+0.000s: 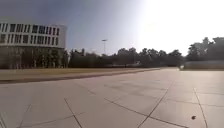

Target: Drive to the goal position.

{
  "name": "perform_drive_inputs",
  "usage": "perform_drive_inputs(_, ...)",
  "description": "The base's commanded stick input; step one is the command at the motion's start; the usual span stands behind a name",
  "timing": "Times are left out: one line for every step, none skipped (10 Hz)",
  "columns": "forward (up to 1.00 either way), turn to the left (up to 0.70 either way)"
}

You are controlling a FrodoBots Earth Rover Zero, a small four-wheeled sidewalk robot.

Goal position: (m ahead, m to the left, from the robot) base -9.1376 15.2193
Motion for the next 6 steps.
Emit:
perform_drive_inputs(0.67, 0.26)
perform_drive_inputs(0.7, 0.33)
perform_drive_inputs(0.7, 0.35)
perform_drive_inputs(0.7, 0.35)
perform_drive_inputs(0.7, 0.35)
perform_drive_inputs(0.7, 0.35)
